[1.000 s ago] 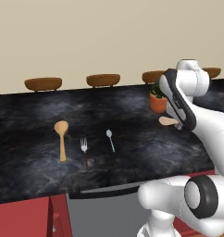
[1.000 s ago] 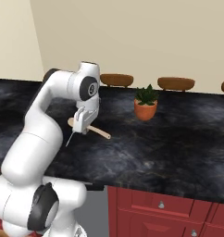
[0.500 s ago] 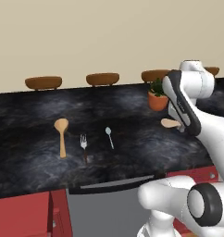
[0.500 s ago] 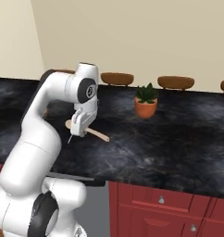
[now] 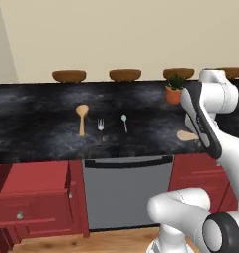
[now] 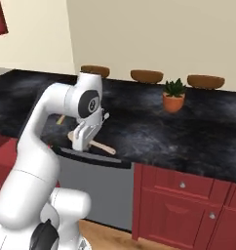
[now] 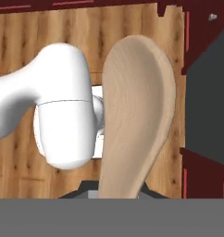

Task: Organize the utensils by type. Pick up the wooden spoons from the counter and place them in the open cabinet. Then pick up the metallic utensils from the counter and place them in the open drawer.

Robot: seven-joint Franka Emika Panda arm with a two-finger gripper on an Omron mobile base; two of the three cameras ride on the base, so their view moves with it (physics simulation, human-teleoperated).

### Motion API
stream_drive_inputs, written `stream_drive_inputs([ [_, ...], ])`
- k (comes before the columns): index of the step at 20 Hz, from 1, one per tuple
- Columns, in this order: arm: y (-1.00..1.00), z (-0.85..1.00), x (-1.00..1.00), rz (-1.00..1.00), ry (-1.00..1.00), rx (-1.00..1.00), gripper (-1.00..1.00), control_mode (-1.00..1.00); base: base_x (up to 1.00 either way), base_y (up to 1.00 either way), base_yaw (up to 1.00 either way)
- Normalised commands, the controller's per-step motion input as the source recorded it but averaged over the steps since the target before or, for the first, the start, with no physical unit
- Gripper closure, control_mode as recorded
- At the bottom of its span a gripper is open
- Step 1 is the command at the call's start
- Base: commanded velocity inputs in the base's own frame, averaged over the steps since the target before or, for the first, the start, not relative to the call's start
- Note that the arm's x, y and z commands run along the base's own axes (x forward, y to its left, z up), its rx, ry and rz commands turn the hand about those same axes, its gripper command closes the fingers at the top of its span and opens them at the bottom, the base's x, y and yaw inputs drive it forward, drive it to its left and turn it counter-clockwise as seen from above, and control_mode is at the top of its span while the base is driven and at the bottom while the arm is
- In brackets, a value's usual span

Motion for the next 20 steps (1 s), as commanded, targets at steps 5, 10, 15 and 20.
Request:
stream_drive_inputs([
  [5,0.0,0.0,0.0,0.0,0.0,0.0,1.0,1.0,-0.32,0.0,0.79],
  [10,0.0,0.0,0.0,0.0,0.0,0.0,1.0,1.0,-0.23,-0.01,0.98],
  [15,0.0,0.0,0.0,0.0,0.0,0.0,1.0,1.0,-0.11,-0.01,0.93],
  [20,0.0,0.0,0.0,0.0,0.0,0.0,1.0,1.0,-0.01,0.0,0.92],
])
